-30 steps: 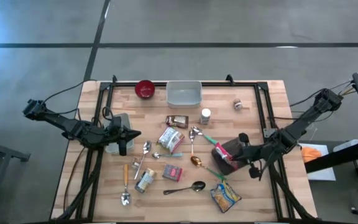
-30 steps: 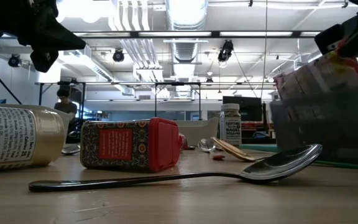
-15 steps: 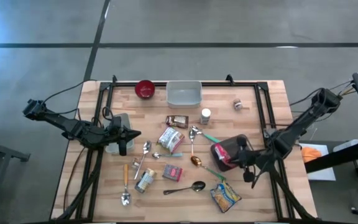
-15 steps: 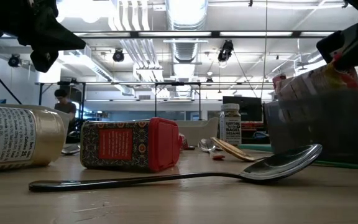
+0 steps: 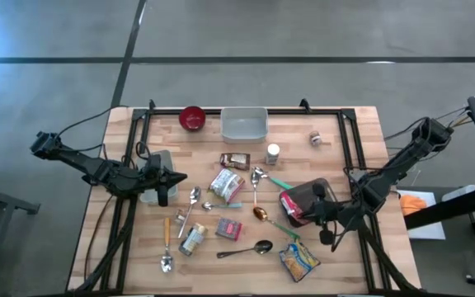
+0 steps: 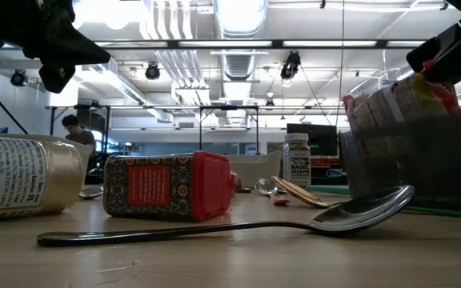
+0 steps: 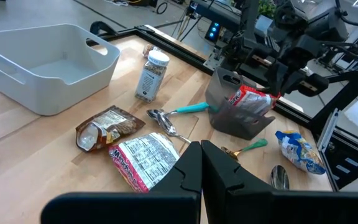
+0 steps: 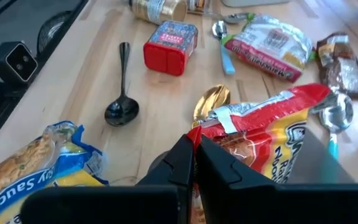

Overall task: Pick & Place Food Item
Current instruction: Put the red noodle pack into the black bin

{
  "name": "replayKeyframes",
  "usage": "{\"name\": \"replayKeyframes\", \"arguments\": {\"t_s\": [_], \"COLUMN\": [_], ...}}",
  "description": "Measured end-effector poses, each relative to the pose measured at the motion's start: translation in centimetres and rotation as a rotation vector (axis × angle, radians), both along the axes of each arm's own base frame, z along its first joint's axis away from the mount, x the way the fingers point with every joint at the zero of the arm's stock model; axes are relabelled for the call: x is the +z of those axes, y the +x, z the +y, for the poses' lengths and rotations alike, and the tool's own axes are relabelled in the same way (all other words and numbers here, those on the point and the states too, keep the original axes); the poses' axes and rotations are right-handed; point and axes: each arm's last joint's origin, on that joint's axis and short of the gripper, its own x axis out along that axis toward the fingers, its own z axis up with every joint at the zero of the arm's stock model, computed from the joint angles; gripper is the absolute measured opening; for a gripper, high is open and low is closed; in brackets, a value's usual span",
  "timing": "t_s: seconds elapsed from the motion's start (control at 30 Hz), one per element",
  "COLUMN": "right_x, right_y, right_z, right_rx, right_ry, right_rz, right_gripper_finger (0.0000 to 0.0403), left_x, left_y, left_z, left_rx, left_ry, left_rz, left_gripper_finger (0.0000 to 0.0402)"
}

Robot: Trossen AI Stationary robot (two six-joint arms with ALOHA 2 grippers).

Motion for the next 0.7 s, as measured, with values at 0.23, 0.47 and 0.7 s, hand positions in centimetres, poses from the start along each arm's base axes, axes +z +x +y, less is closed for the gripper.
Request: {"name": "replayKeyframes", "arguments": {"t_s": [0.23,0.47,0.7], "right_x": [-0.41,-0.38,-0.39], "right_y": [0.14,0.08,0.09], "right_z": [0.16,0.18,0.19], "right_rx": [-0.032,-0.047,-0.055], "right_ry": [0.041,0.074,0.086], "right_rz": [0.021,0.022,0.022], "right_gripper_finger": [0.001,0.0011,0.0058], "left_x": [0.0,0.0,0.0], "left_y": [0.0,0.0,0.0], "left_z": [0.0,0.0,0.0], "left_rx": [0.0,0.001,0.001], "left_ry": [0.0,-0.002,-0.002], "left_rz": [0.0,-0.001,-0.001], "left_gripper_finger": [0.0001,0.0001,0.0001]}}
